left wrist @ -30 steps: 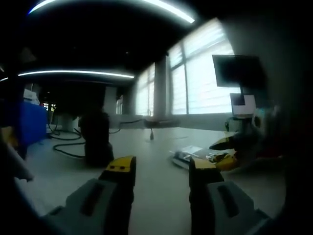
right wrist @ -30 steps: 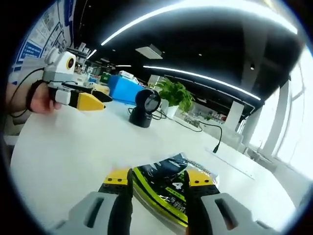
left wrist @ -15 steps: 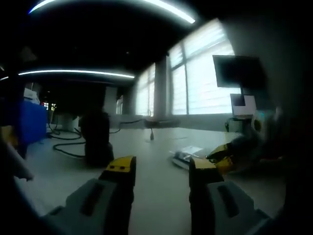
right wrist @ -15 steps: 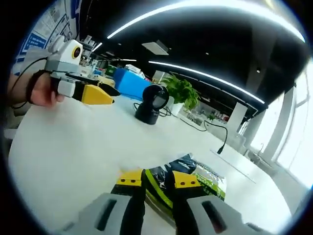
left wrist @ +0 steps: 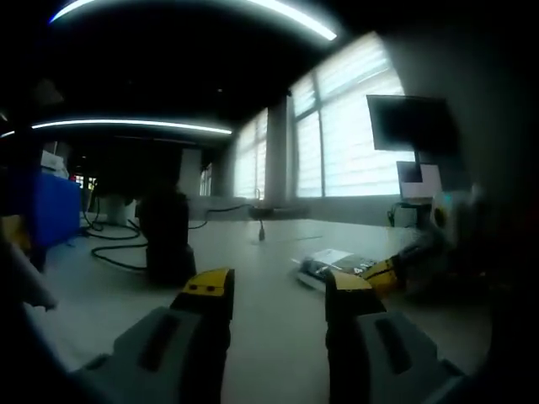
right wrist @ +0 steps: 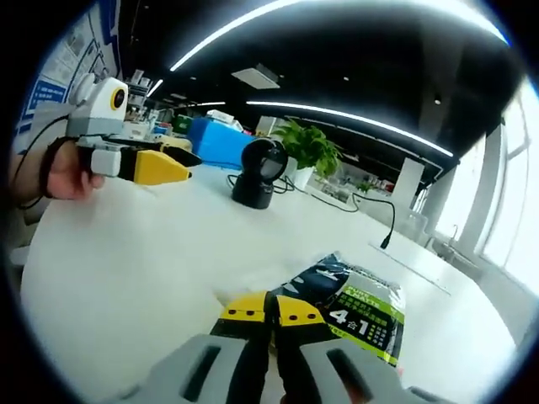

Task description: Clip sheet goods on table flip sheet goods clip sheet goods scan sheet goods put sheet goods back to table

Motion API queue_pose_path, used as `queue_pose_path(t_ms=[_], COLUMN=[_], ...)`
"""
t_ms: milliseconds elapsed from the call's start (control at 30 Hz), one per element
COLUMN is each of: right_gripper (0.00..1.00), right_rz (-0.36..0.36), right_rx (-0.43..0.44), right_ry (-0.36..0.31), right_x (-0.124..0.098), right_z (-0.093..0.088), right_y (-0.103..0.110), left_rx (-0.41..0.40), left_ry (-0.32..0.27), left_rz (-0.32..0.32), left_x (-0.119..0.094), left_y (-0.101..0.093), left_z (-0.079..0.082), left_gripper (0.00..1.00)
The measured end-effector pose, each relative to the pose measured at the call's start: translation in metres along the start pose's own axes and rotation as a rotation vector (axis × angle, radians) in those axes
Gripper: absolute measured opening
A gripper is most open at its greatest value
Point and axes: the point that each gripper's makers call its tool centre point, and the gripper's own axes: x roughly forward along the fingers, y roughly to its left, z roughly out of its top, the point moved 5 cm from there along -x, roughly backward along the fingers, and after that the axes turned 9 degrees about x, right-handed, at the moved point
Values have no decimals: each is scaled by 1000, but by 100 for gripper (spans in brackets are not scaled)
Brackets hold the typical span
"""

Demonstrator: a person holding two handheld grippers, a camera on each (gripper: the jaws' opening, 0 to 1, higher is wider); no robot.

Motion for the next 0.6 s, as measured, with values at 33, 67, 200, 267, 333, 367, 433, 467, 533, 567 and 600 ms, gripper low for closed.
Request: queue_pose_path(t_ms=[33, 67, 200, 267, 333, 367, 433, 467, 533, 567, 600], right_gripper=[0, 0, 0, 0, 0, 0, 0, 0, 0, 0, 0], right_rz=[-1, 1, 1, 1, 9, 14, 17, 19, 19, 19, 17], right_rx=[30, 57, 113, 136, 176, 195, 220, 240, 258, 262, 265], right_ry=[-7, -2, -17, -24, -25, -32, -37, -45, -55, -59, -67], right_x=[-1, -1, -4, -7, -8, -8, -9, -10, -12, -13, -14], right_z=[1, 1, 6, 9, 10, 11, 12, 13, 16, 18, 20], right_y=[-1, -2, -6, -9, -11, -11, -14, -16, -17, -18, -18], left_rx=[0, 1, 0, 2, 3, 5, 7, 8, 8, 8, 6], left_ry=[0, 0, -2, -1, 3, 3, 4, 4, 4, 5, 6], left_rz=[0, 0, 1, 1, 0, 0, 0, 0, 1, 2, 10], left_x=[0, 0, 0, 0, 0, 0, 0, 0, 0, 0, 0], left_y=[0, 0, 0, 0, 0, 0, 0, -1, -1, -1, 0], left_z=[0, 0, 0, 0, 0, 0, -1, -1, 0, 0, -1], left_gripper=[36, 36, 36, 36, 36, 36, 36, 36, 36, 36, 36])
